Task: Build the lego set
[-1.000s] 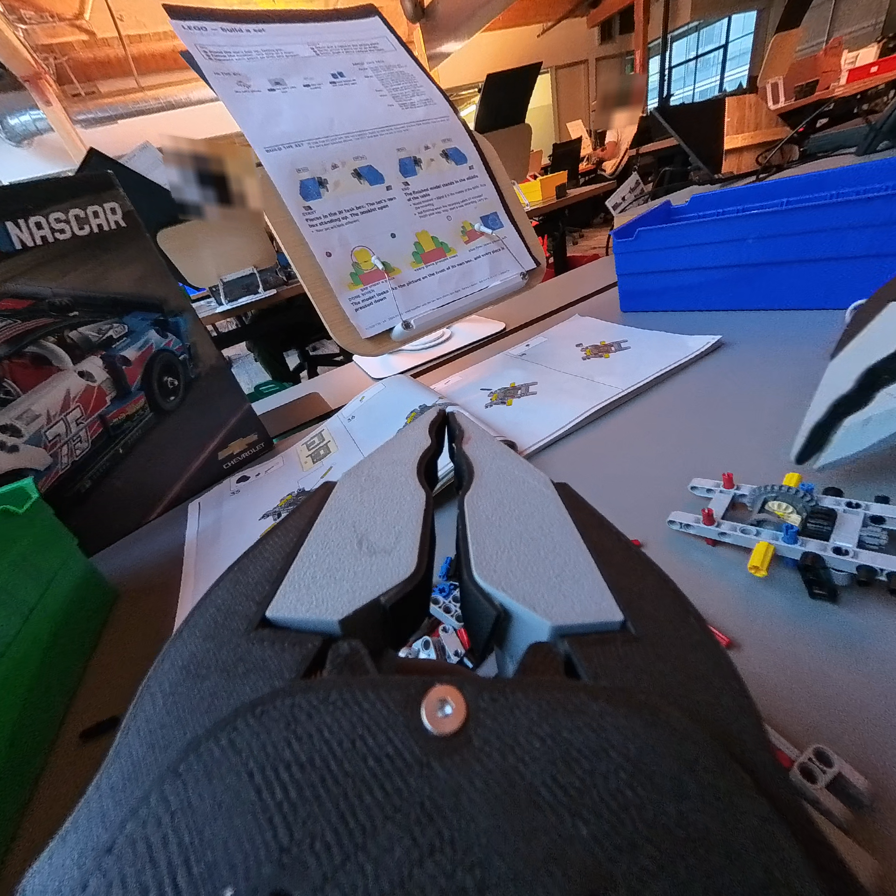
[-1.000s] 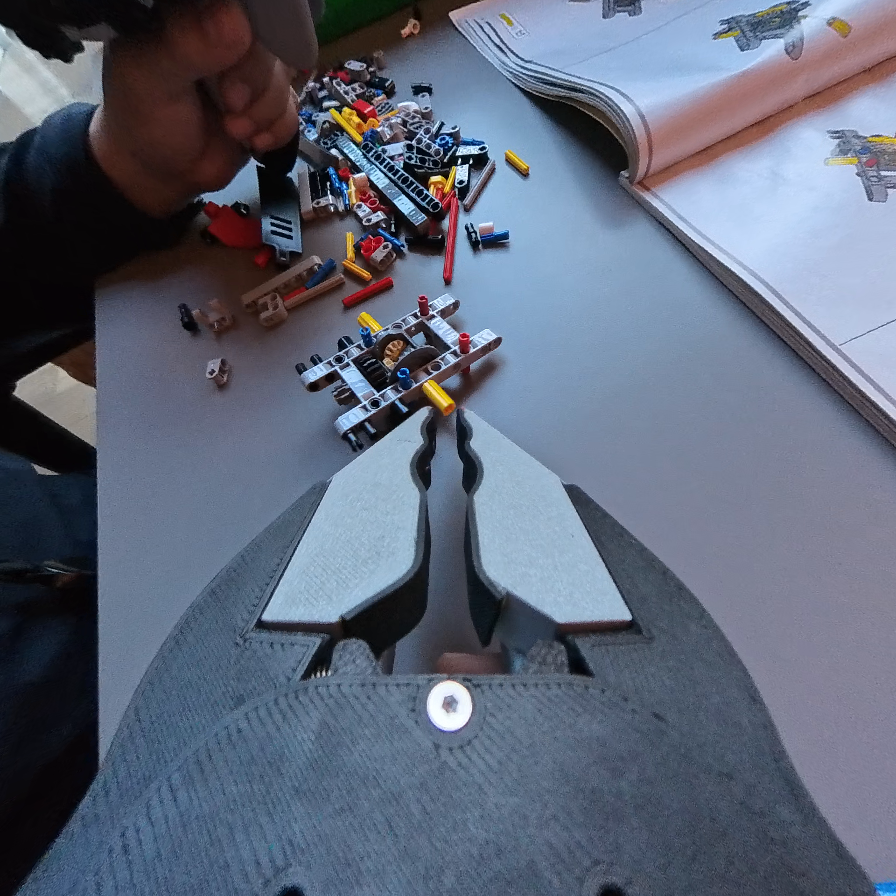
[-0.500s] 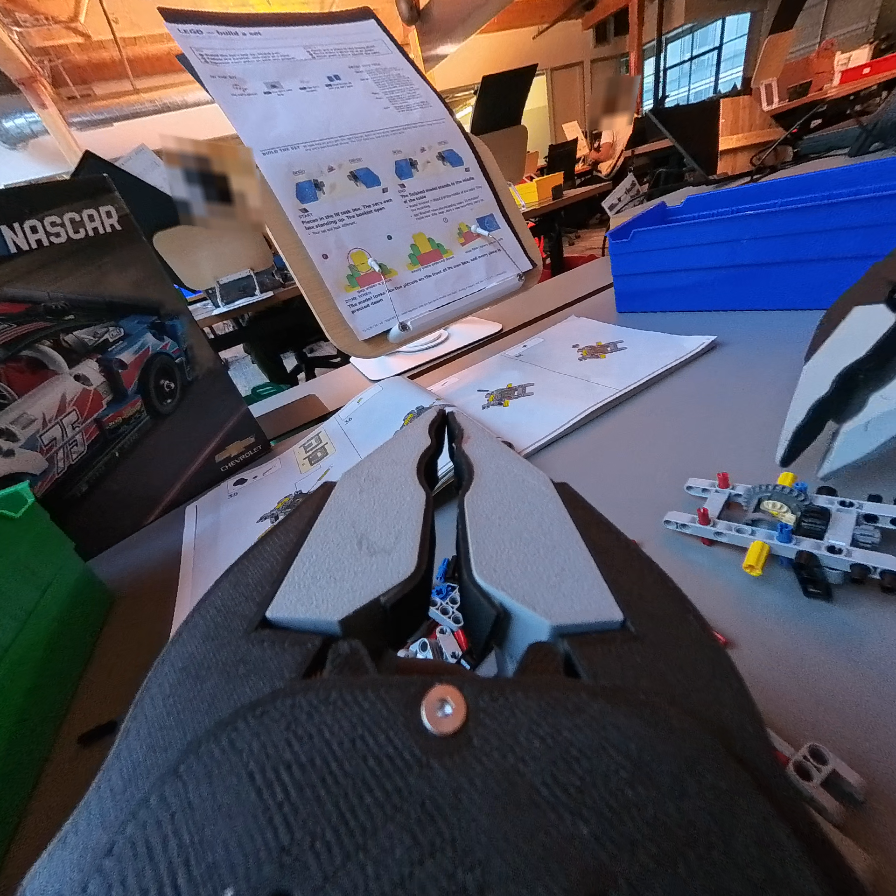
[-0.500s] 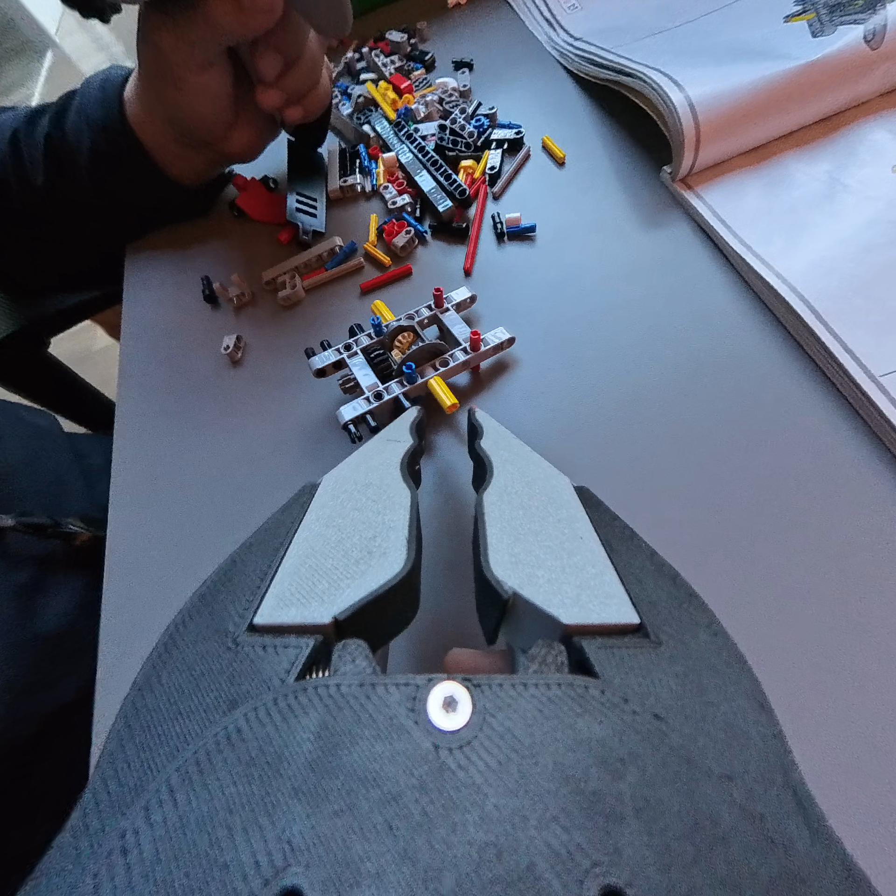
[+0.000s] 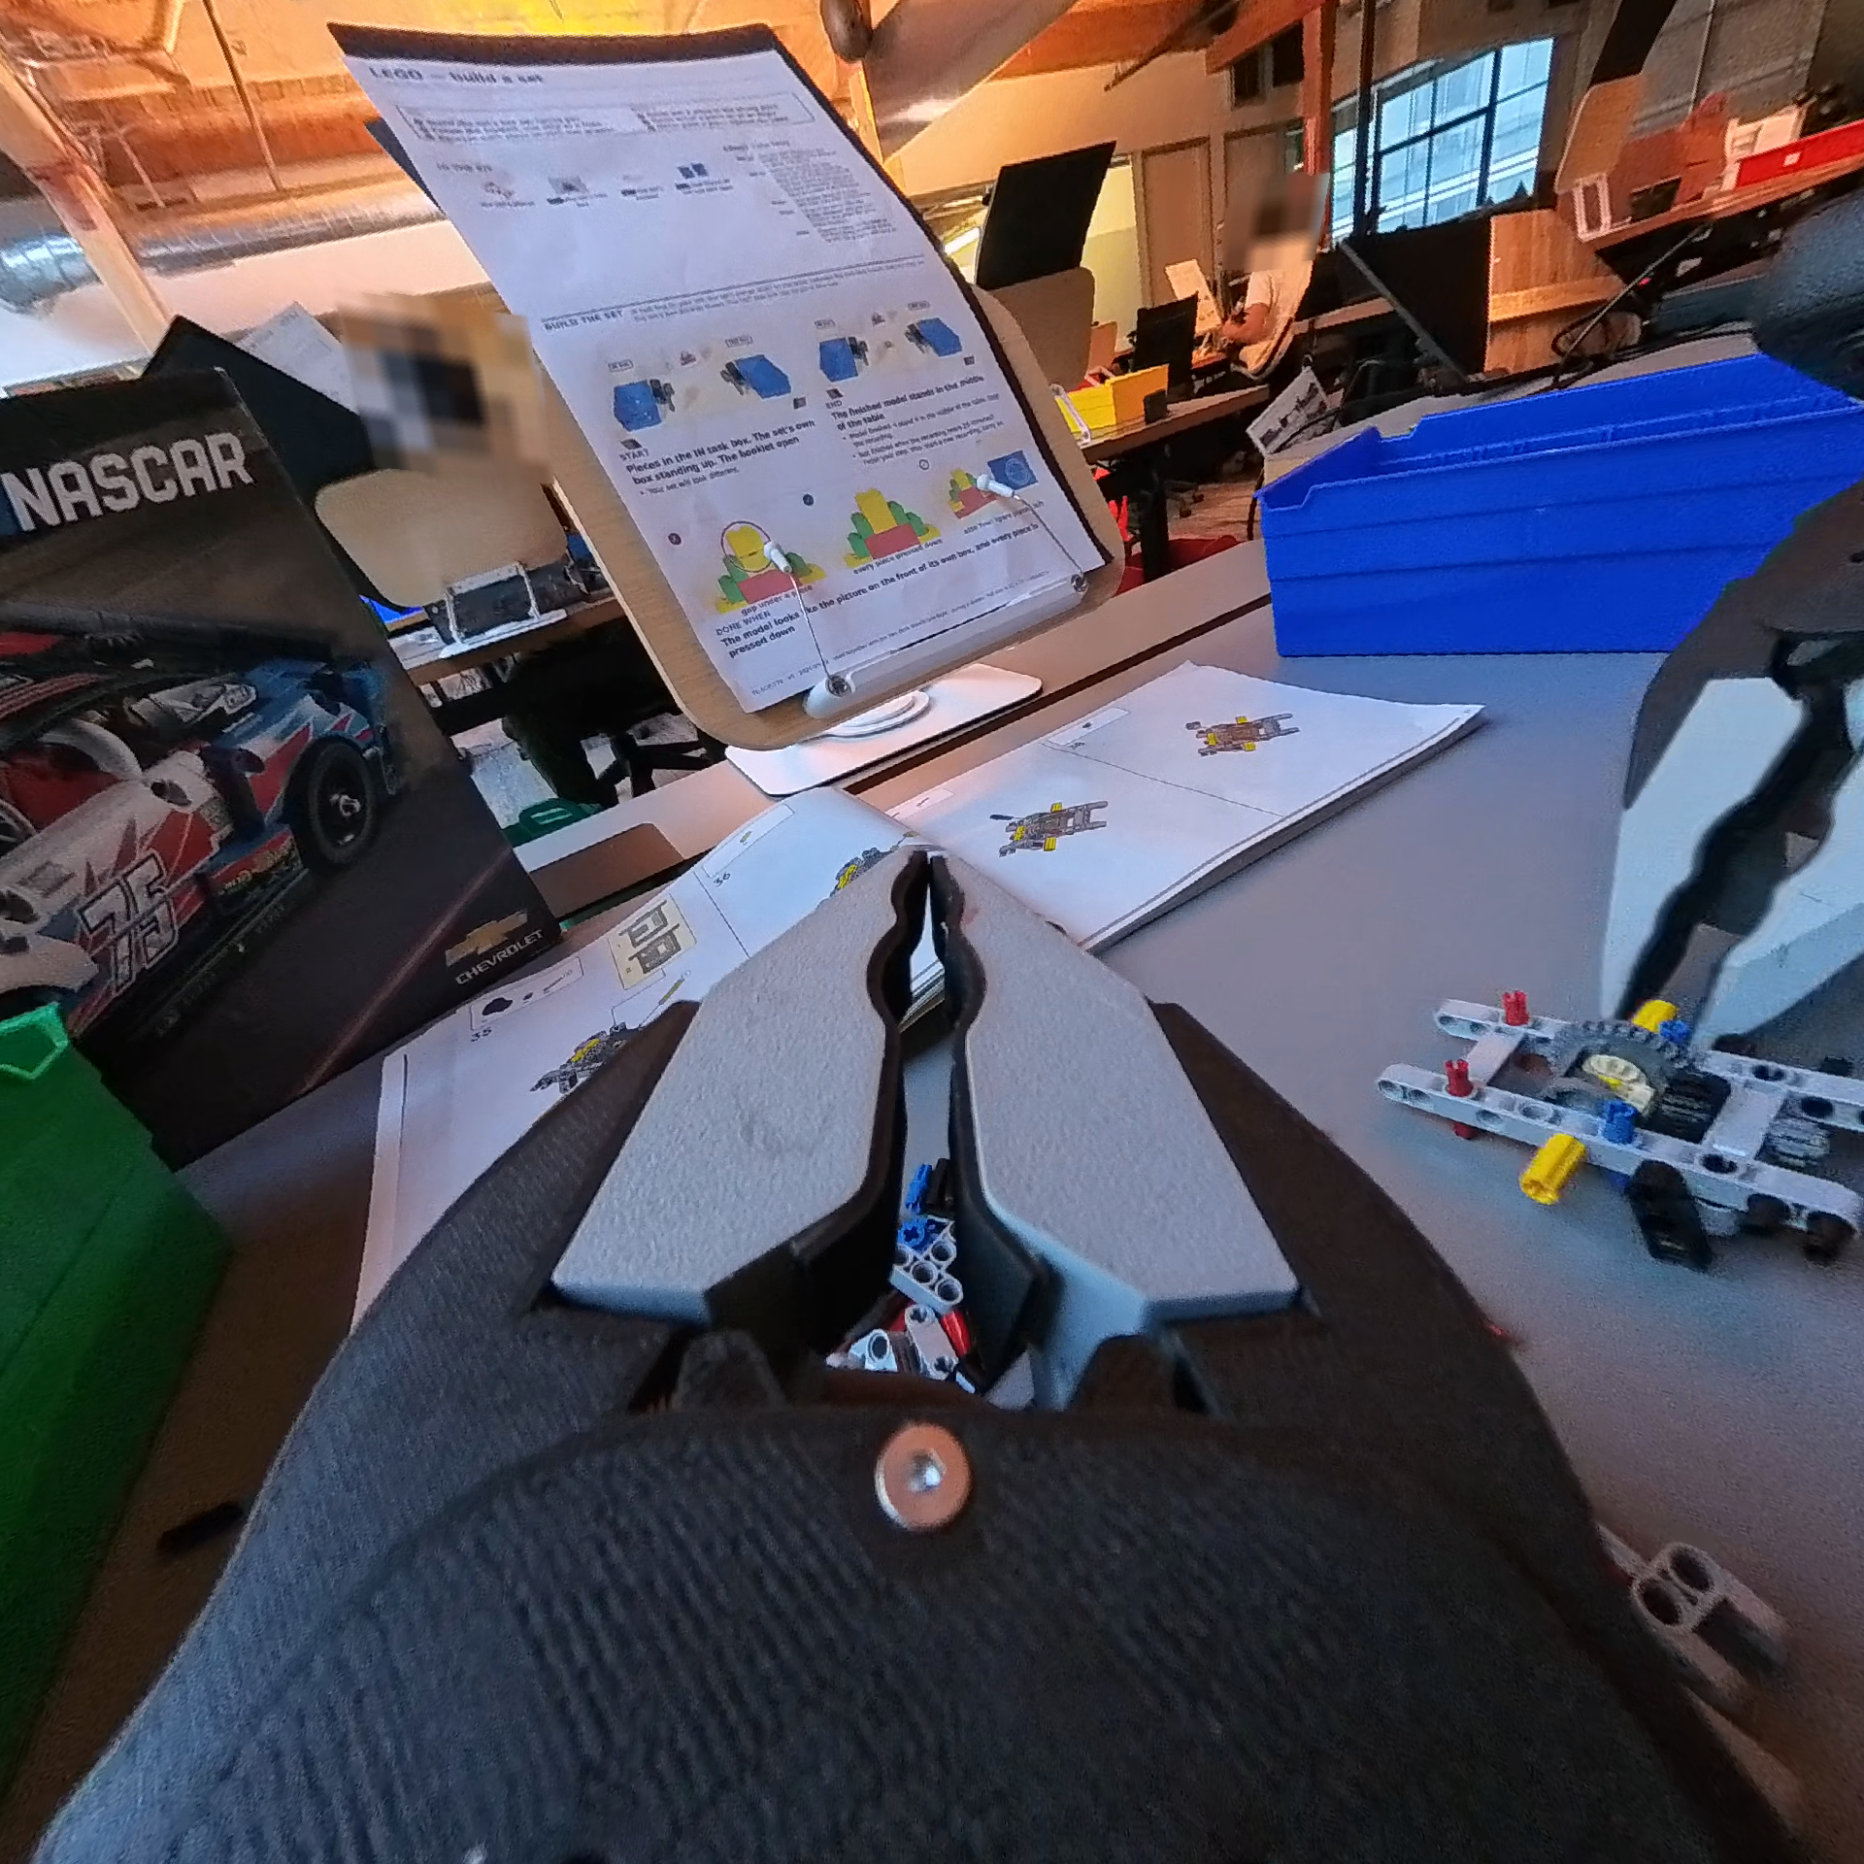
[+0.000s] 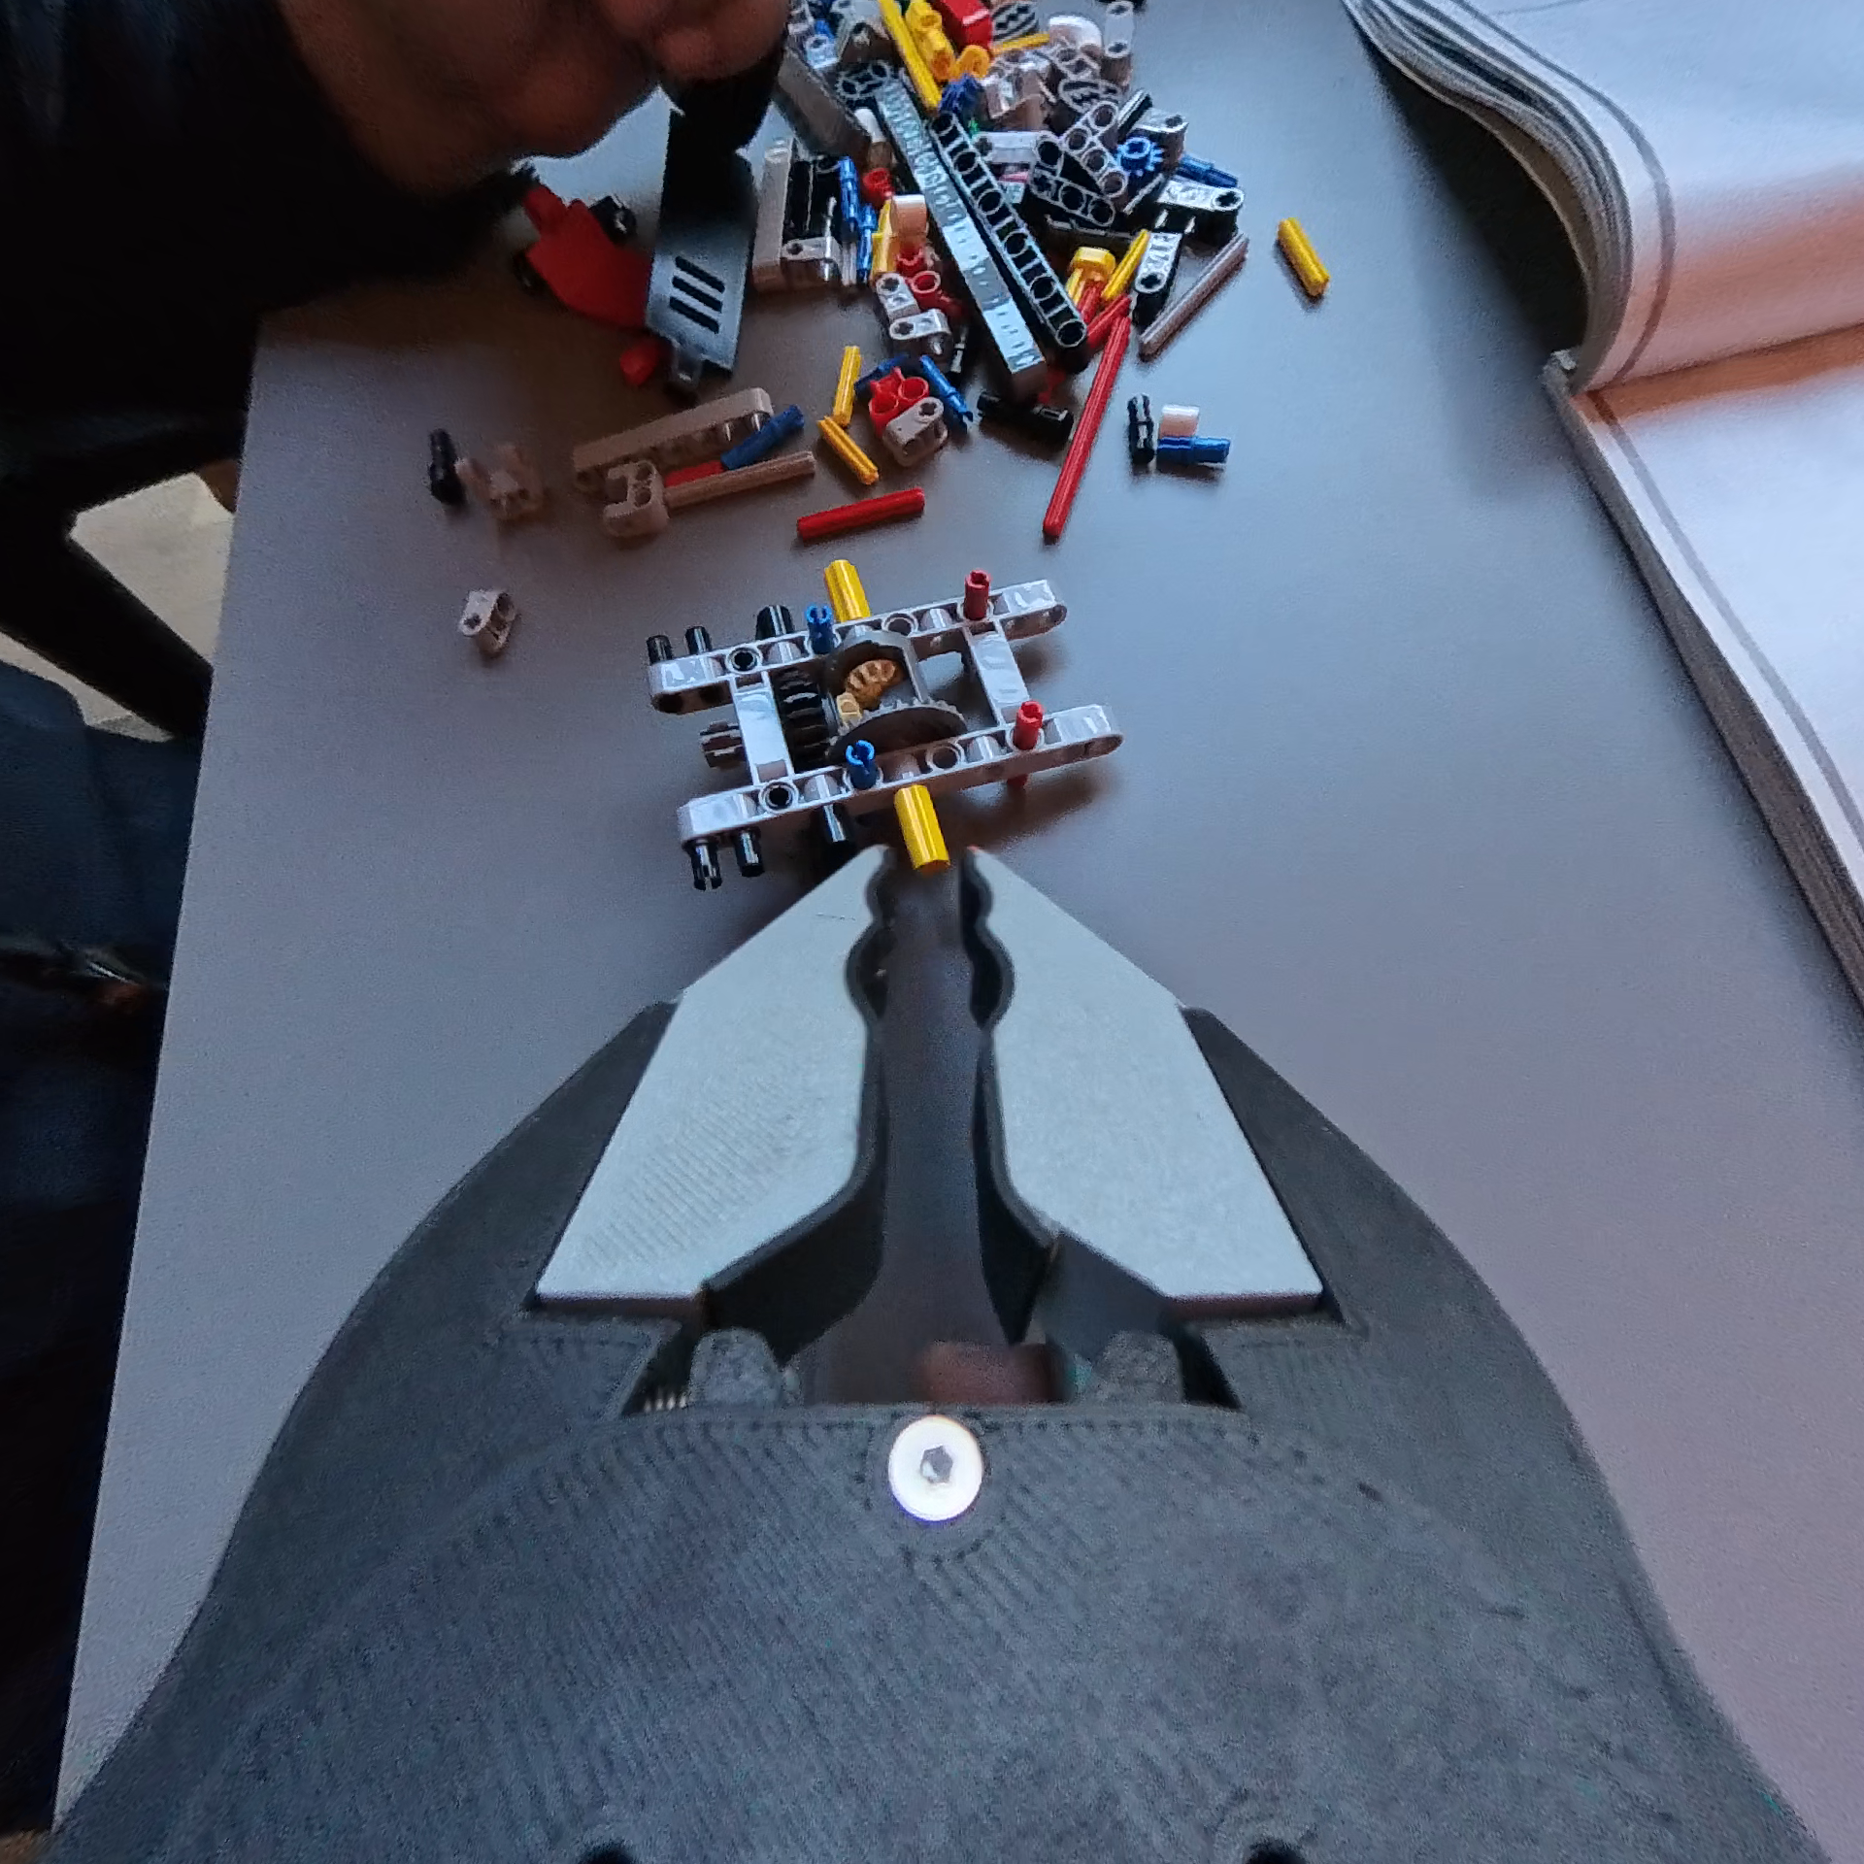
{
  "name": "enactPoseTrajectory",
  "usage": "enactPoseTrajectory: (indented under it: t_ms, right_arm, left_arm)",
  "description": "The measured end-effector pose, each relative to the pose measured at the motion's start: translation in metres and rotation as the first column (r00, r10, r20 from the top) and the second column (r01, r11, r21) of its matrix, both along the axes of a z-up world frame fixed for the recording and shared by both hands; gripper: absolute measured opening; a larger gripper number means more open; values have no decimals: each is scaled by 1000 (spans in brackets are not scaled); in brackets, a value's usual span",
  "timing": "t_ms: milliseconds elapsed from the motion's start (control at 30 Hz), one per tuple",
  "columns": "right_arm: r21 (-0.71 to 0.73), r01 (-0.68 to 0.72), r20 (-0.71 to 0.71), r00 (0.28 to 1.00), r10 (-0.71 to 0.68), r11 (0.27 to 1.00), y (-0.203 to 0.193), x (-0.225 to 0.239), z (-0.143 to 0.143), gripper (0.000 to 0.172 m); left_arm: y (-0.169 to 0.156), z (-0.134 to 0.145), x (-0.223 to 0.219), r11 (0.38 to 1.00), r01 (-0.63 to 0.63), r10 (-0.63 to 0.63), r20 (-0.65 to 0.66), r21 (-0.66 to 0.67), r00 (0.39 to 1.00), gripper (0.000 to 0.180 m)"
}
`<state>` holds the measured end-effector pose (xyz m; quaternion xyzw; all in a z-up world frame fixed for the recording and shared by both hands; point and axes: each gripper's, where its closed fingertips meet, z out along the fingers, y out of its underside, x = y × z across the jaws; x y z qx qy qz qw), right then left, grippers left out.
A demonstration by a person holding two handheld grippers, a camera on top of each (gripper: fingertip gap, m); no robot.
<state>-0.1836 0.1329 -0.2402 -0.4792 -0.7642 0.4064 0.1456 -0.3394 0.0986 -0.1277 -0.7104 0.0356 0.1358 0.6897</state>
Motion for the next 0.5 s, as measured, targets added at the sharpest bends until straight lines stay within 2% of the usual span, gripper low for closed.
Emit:
enactPoseTrajectory:
  t_ms: [200,367,500]
  right_arm:
    - [-1,74,-15,997,-74,997,1,1,3,4]
    - [122,286,-45,958,-282,950,20,10,-1,4]
    - [119,471,-40,882,-470,874,25,20,-1,4]
  left_arm:
    - [0,0,-1,1000,2,-2,11,1,1000,0]
    - [-1,3,2,1000,10,-10,12,10,1000,0]
    - [-2,6,2,1000,12,-12,13,20,1000,0]
